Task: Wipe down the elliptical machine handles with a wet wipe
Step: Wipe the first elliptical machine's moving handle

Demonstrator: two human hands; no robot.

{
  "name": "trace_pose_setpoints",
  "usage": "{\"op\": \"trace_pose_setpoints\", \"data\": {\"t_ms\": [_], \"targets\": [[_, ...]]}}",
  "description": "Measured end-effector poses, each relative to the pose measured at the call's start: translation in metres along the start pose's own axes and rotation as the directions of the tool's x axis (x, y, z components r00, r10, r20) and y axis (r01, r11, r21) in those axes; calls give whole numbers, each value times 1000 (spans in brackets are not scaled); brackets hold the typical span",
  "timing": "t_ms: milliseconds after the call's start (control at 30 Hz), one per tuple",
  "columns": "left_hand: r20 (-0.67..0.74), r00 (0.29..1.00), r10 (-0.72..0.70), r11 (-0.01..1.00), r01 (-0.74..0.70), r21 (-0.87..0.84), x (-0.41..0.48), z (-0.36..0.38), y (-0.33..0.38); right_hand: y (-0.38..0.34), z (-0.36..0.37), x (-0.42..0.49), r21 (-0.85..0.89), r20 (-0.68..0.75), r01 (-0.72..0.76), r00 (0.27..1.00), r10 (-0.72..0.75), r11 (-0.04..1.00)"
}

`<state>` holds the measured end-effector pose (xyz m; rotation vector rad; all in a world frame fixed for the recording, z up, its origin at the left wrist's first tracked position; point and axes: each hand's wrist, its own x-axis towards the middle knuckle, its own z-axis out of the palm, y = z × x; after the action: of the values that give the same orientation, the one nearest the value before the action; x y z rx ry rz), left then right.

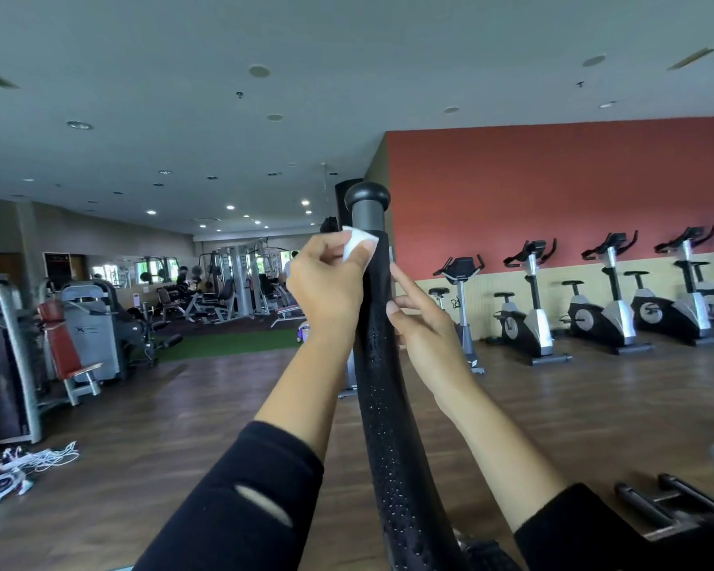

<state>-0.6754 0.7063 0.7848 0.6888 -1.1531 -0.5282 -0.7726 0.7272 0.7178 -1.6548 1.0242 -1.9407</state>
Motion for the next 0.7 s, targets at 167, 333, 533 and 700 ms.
{"op": "trace_pose_setpoints", "data": {"t_ms": [167, 333, 533, 700], "targets": [[34, 993, 112, 976, -116, 185, -16, -7, -13, 5, -5, 12, -10, 43, 33, 999, -33, 999], [-3, 997, 71, 979, -69, 193, -19, -9, -12, 7, -9, 16, 34, 98, 31, 995, -34, 999], [-16, 998, 57, 976, -52, 210, -15, -1, -4, 10, -8, 18, 121, 124, 21, 992, -36, 992], [-6, 999, 52, 966, -48, 252, -29, -13, -15, 9, -10, 17, 169, 164, 3, 986, -31, 986]]}}
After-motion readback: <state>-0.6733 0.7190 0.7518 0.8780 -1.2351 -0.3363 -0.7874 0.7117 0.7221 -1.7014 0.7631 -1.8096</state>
